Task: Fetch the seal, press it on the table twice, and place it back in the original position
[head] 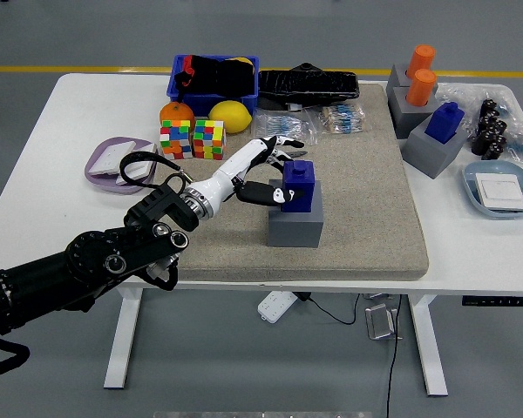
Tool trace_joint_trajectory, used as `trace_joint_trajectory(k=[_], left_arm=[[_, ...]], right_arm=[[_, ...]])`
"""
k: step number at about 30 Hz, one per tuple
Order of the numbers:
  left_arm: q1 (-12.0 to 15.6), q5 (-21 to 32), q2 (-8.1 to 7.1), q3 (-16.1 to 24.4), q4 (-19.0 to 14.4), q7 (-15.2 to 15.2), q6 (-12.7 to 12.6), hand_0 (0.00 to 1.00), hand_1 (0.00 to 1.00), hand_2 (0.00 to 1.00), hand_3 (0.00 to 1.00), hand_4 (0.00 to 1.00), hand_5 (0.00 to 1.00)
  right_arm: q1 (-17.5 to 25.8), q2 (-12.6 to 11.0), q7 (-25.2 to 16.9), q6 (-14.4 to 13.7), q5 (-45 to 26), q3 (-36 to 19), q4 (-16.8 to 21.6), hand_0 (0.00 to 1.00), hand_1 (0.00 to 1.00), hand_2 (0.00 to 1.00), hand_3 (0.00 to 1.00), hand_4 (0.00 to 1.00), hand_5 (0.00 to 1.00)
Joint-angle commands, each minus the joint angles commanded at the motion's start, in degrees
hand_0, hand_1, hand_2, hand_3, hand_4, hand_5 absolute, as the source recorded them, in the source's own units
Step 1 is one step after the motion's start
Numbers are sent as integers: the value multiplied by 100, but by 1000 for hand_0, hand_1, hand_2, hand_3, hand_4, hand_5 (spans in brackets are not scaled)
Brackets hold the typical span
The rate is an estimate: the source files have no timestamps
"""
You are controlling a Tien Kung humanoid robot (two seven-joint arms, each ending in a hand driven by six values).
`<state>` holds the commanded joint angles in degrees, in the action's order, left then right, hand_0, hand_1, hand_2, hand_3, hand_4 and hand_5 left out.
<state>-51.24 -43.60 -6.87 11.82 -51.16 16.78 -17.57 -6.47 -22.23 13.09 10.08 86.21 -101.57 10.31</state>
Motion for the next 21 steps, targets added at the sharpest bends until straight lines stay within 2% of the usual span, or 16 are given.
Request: trace_joint_trajectory(k=[21], left_arm=[[-32,8,61,-24,58,83,-83,825,521,430,818,725,2]], right_arm=[[-5,-10,-5,4,-5,5,0,886,746,725,750,861,540]])
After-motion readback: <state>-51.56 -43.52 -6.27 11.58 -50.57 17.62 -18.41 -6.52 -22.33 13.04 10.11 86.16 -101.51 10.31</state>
